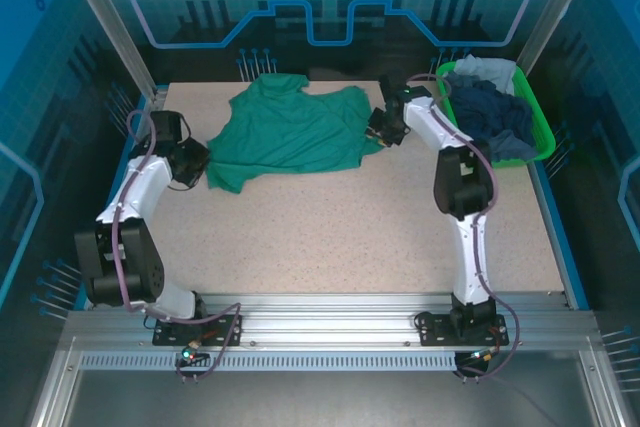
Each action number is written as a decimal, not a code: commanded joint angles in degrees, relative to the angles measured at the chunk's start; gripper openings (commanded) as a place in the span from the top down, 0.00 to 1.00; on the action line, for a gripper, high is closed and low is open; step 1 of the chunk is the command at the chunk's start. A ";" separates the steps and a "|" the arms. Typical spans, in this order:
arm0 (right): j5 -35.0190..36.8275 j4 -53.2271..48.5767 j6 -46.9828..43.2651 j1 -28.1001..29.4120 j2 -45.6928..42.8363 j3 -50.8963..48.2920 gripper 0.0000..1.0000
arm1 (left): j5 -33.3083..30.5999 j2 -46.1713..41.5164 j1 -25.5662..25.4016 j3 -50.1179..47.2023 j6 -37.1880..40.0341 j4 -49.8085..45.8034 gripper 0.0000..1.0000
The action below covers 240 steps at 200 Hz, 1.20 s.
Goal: Fold and stack the t-shirts
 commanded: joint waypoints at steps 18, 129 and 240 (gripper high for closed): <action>-5.52 9.94 -0.07 4.54 -9.10 -16.27 0.68 | 1.30 0.83 0.51 1.54 1.44 0.60 1.00; -5.76 12.59 4.77 5.41 -3.73 -18.46 0.72 | 2.41 0.34 0.46 1.10 0.94 0.86 1.00; -3.39 9.37 4.13 5.56 -0.87 -13.72 0.92 | 3.28 0.56 0.11 1.44 -0.09 1.79 1.00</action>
